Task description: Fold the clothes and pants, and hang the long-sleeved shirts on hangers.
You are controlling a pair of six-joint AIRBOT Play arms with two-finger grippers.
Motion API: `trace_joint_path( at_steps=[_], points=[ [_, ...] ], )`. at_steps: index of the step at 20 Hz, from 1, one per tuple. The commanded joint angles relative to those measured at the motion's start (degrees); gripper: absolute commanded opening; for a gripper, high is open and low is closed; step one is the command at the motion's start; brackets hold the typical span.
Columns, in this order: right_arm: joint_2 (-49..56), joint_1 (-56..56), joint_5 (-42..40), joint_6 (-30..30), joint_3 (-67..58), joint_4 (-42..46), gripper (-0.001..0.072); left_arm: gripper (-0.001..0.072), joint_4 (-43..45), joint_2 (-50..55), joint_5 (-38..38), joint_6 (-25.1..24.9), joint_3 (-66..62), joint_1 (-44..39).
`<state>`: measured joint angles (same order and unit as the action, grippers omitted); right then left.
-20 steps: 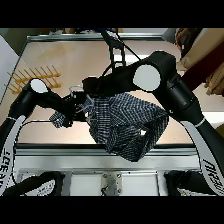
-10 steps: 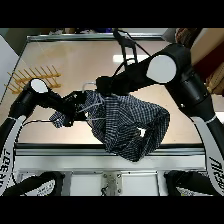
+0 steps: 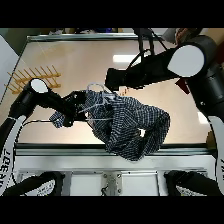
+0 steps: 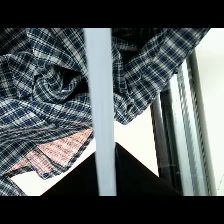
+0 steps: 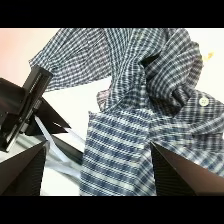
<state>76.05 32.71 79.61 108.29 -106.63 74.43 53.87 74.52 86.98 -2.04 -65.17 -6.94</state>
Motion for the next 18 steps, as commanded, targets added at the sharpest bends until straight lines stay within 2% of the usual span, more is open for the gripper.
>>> trace_joint_path(
  at_steps=[1,4,9,11,16,17,18],
  points=[
    [-3.0,-4.9,4.6,-9.7,0.0,-1.3,0.0706,0.0021,0.0,0.0,0.0,0.5,0.0,0.0],
    [-6.7,-15.4,10.3,-18.7,0.5,-9.7,0.0706,0.0021,0.0,0.0,0.0,0.5,0.0,0.0],
    [-13.6,-35.3,15.1,-42.4,11.5,-40.1,0.0706,0.0020,0.0,0.0,0.8,0.6,0.0,0.0],
    [-15.4,-42.3,14.1,-47.2,16.6,-47.9,0.0706,0.0020,0.1,0.0,1.5,0.5,0.0,0.0],
    [-14.8,-49.2,13.7,-48.2,18.0,-50.1,0.0706,0.0020,0.1,0.0,1.4,0.5,0.0,0.0],
    [-14.8,-49.3,14.0,-53.7,18.1,-50.0,0.0705,0.0020,0.1,0.0,1.5,0.5,0.0,0.0],
    [-14.8,-49.9,15.6,-62.2,18.6,-50.2,0.0705,0.0021,0.1,0.0,1.6,0.6,0.0,0.0]
  ],
)
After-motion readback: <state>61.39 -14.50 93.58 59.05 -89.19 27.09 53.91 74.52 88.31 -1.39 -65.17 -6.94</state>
